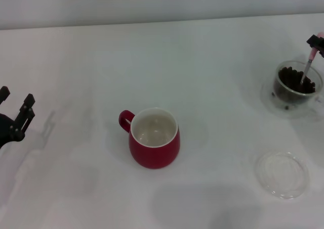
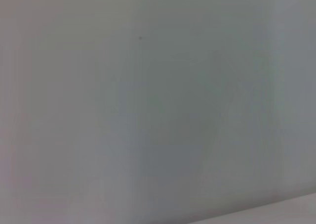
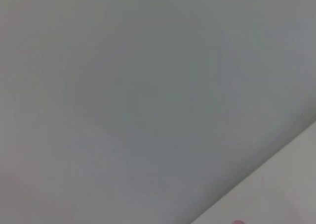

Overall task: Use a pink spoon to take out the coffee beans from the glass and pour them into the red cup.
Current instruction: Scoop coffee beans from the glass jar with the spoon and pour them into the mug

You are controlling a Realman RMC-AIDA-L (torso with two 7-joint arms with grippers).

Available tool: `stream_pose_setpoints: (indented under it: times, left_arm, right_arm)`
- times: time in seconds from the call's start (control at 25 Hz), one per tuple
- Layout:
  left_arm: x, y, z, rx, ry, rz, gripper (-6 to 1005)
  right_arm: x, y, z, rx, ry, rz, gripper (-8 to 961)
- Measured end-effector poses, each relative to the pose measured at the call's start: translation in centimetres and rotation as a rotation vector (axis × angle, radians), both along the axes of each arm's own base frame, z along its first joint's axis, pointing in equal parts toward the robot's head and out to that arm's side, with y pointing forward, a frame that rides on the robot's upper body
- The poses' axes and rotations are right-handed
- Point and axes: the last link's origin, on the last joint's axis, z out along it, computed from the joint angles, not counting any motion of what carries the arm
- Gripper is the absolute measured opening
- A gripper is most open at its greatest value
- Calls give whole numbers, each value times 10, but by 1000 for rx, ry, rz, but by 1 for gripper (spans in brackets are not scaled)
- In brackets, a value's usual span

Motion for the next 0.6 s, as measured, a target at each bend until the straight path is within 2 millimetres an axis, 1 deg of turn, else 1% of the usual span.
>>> stream_pose_setpoints:
  times: [0.2,0.6]
  left_arm:
    - [0,0,0,-2,1,-2,565]
    - [0,0,-1,-3,2,1,565]
  right_arm:
    - [1,-2,-4,6,38,-14,153]
    - [0,-2,-4,19,55,-16,153]
